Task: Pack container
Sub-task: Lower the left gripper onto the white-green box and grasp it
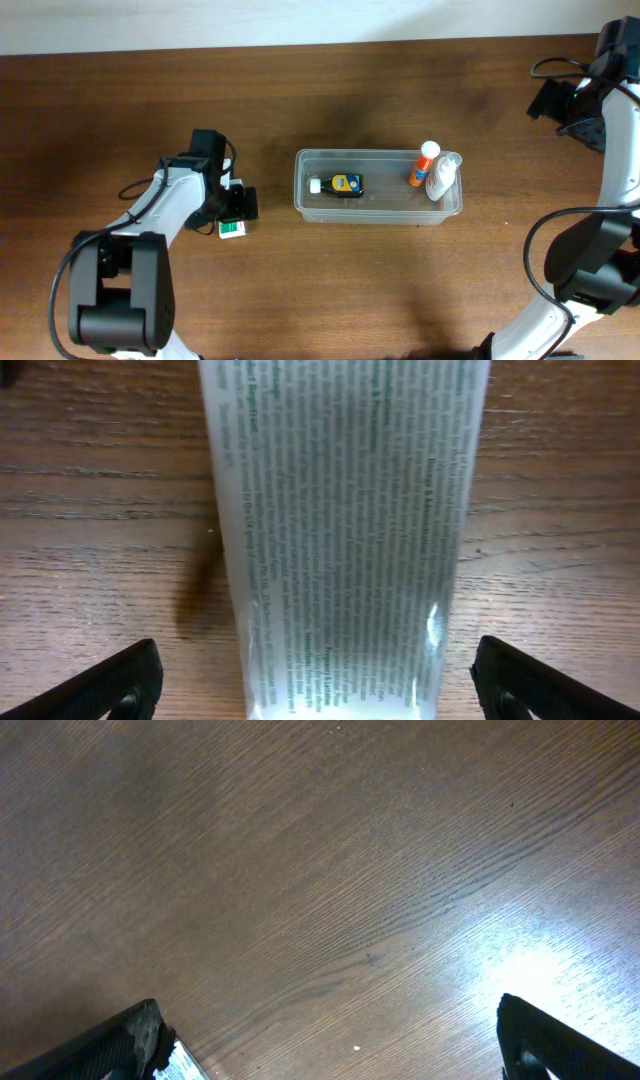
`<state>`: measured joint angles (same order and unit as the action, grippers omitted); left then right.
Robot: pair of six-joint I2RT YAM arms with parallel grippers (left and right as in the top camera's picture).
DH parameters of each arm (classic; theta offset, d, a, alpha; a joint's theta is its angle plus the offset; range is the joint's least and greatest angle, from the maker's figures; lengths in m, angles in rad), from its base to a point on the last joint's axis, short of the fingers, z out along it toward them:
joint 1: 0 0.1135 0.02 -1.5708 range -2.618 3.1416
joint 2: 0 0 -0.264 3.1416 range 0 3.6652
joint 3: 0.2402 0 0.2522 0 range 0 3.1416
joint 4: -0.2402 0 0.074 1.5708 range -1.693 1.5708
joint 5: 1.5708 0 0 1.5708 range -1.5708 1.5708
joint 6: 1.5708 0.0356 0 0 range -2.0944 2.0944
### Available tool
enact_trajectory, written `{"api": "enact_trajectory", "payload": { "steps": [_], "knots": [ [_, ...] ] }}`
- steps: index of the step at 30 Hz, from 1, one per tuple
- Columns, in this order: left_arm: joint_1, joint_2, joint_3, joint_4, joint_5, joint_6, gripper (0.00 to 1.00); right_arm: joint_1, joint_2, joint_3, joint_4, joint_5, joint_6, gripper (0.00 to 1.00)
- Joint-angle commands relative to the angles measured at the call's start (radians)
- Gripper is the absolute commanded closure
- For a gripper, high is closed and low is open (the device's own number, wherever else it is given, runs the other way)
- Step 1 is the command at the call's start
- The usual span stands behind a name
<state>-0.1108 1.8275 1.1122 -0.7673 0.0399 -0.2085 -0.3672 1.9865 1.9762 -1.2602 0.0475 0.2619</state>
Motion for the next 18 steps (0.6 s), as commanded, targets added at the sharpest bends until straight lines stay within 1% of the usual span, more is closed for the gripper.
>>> {"api": "enact_trajectory", "payload": {
  "steps": [1, 3, 4, 11, 18],
  "knots": [
    [0.000, 0.009, 0.014, 0.003, -0.084, -0.065, 0.01, -0.006, 0.007, -0.003, 0.000, 0.009, 0.005, 0.02],
    [0.000, 0.009, 0.014, 0.008, -0.141, -0.091, 0.01, -0.006, 0.007, -0.003, 0.000, 0.009, 0.005, 0.02],
    [0.000, 0.009, 0.014, 0.011, -0.144, -0.090, 0.01, -0.006, 0.007, -0.003, 0.000, 0.009, 0.005, 0.02],
    [0.000, 0.009, 0.014, 0.018, -0.074, -0.090, 0.01, -0.006, 0.007, -0.003, 0.000, 0.009, 0.005, 0.02],
    [-0.001, 0.009, 0.014, 0.018, -0.069, -0.090, 0.01, -0.006, 0.007, -0.003, 0.000, 0.009, 0.005, 0.02]
  ]
}}
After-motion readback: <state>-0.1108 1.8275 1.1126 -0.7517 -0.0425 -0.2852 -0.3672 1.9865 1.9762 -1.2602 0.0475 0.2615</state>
